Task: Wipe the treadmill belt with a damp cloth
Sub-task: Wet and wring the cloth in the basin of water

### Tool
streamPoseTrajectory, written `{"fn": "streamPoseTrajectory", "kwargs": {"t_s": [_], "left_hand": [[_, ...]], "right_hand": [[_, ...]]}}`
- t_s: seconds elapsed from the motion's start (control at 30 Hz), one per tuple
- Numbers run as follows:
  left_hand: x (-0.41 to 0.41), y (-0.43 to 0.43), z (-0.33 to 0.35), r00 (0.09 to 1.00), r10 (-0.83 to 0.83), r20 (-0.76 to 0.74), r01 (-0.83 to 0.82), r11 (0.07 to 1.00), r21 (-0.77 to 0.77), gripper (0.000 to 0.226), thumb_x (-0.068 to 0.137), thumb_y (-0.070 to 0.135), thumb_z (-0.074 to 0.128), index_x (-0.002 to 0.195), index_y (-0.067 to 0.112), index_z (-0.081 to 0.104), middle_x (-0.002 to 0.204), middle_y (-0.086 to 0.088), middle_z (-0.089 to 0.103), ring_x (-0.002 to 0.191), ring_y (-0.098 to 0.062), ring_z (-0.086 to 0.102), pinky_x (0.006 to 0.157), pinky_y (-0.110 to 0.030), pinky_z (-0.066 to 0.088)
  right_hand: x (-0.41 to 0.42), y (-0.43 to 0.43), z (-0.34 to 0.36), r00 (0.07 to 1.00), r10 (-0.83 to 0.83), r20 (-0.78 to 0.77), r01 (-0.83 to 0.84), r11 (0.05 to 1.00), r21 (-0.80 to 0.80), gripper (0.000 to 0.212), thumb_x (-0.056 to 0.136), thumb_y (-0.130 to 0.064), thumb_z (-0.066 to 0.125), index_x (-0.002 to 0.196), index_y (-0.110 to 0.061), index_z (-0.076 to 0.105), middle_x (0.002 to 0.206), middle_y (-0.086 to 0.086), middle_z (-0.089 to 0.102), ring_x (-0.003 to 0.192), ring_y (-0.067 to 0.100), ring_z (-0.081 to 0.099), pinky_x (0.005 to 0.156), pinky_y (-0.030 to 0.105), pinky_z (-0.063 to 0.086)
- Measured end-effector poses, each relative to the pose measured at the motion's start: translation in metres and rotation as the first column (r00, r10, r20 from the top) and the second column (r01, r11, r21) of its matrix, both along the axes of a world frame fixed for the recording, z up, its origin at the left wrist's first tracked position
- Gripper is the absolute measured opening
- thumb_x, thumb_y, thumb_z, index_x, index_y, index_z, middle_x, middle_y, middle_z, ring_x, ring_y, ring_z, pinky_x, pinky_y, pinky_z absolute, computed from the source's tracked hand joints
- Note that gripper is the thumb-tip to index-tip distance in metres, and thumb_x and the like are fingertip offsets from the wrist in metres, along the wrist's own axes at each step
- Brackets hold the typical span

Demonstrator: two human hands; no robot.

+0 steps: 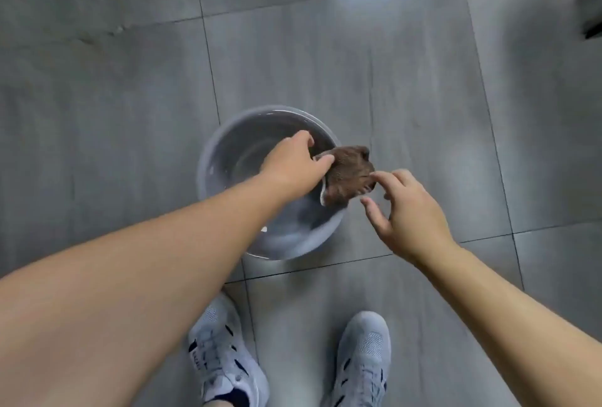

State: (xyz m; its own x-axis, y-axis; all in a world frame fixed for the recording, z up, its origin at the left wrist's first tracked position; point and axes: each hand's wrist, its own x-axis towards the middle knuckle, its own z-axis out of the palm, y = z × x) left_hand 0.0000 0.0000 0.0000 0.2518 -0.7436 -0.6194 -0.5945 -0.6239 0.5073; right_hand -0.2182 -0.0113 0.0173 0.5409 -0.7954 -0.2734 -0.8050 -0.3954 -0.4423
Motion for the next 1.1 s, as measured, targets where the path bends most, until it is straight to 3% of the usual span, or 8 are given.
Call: {"fn": "streamPoseTrajectory", "kwargs": {"t_s": [0.13, 0.2, 0.33, 0.53, 0.63, 0.83, 0.93, 1.1], "left_hand": [[-0.016, 0.008, -0.036, 0.971, 0.103, -0.216, -0.099, 0.995, 0.031, 0.036, 0.095, 0.052, 0.062, 0.115, 0.023, 0.057, 0.101, 0.008, 0.066, 0.093, -0.012, 0.062, 0.072, -0.024, 0.043], [-0.021, 0.008, -0.043, 0.924, 0.189, -0.332, -0.186, 0.982, 0.042, 0.033, 0.093, 0.052, 0.065, 0.108, 0.023, 0.057, 0.096, 0.008, 0.066, 0.092, -0.011, 0.063, 0.074, -0.021, 0.045], [-0.019, 0.008, -0.041, 0.825, 0.319, -0.466, -0.325, 0.943, 0.07, 0.048, 0.076, 0.057, 0.076, 0.102, 0.019, 0.063, 0.098, -0.002, 0.072, 0.094, -0.02, 0.07, 0.09, -0.047, 0.057], [-0.01, 0.015, -0.02, 0.705, 0.393, -0.59, -0.421, 0.902, 0.098, 0.046, 0.075, 0.039, 0.083, 0.098, 0.008, 0.059, 0.093, -0.017, 0.071, 0.09, -0.029, 0.072, 0.085, -0.049, 0.061], [0.006, 0.023, -0.011, 0.655, 0.391, -0.647, -0.436, 0.895, 0.1, 0.033, 0.085, 0.028, 0.082, 0.101, 0.01, 0.058, 0.085, -0.002, 0.067, 0.08, -0.013, 0.065, 0.075, -0.032, 0.056], [0.062, 0.056, -0.018, 0.735, 0.405, -0.544, -0.42, 0.902, 0.103, 0.069, 0.067, 0.055, 0.082, 0.111, 0.007, 0.058, 0.11, -0.014, 0.072, 0.103, -0.026, 0.072, 0.095, -0.055, 0.056], [0.078, 0.074, -0.041, 0.788, 0.474, -0.393, -0.489, 0.87, 0.069, 0.064, 0.06, 0.062, 0.078, 0.104, 0.023, 0.051, 0.108, -0.009, 0.068, 0.102, -0.025, 0.069, 0.091, -0.051, 0.057], [0.078, 0.07, -0.074, 0.89, 0.405, -0.211, -0.416, 0.909, -0.011, 0.046, 0.089, 0.024, 0.075, 0.114, 0.02, 0.036, 0.11, -0.002, 0.057, 0.1, -0.022, 0.057, 0.084, -0.033, 0.044]], "right_hand": [[0.018, -0.019, -0.035, 0.983, -0.172, 0.065, 0.161, 0.977, 0.139, 0.057, 0.089, -0.043, 0.061, 0.141, -0.027, 0.044, 0.128, -0.001, 0.048, 0.112, 0.021, 0.053, 0.085, 0.033, 0.046], [0.021, -0.025, -0.045, 0.97, -0.209, 0.126, 0.157, 0.929, 0.334, 0.066, 0.089, -0.04, 0.063, 0.149, -0.031, 0.035, 0.138, -0.004, 0.045, 0.125, 0.015, 0.049, 0.099, 0.034, 0.044], [0.028, -0.037, -0.051, 0.921, -0.339, 0.192, 0.145, 0.755, 0.639, 0.087, 0.076, -0.04, 0.067, 0.153, -0.036, 0.027, 0.14, -0.009, 0.053, 0.124, 0.007, 0.055, 0.107, 0.036, 0.046], [0.039, -0.044, -0.023, 0.95, -0.23, 0.211, 0.121, 0.895, 0.429, 0.047, 0.078, -0.022, 0.074, 0.117, -0.033, 0.051, 0.11, -0.001, 0.061, 0.097, 0.005, 0.06, 0.082, 0.026, 0.053], [0.048, -0.035, -0.01, 0.933, -0.246, 0.262, 0.124, 0.904, 0.409, 0.039, 0.08, -0.028, 0.072, 0.111, -0.037, 0.051, 0.108, -0.002, 0.06, 0.098, 0.009, 0.059, 0.082, 0.024, 0.048], [0.09, 0.004, -0.019, 0.903, -0.287, 0.322, 0.131, 0.894, 0.429, 0.039, 0.087, -0.026, 0.064, 0.125, -0.032, 0.06, 0.114, 0.0, 0.064, 0.102, 0.011, 0.06, 0.094, 0.028, 0.048], [0.115, 0.021, -0.047, 0.915, -0.279, 0.291, 0.128, 0.886, 0.446, 0.048, 0.092, -0.02, 0.064, 0.136, -0.037, 0.055, 0.104, 0.004, 0.058, 0.087, 0.003, 0.055, 0.085, 0.011, 0.042], [0.139, 0.022, -0.092, 0.966, -0.159, 0.205, 0.057, 0.902, 0.428, 0.055, 0.093, -0.027, 0.067, 0.144, -0.037, 0.048, 0.112, -0.001, 0.047, 0.095, -0.003, 0.048, 0.084, -0.006, 0.029]]}}
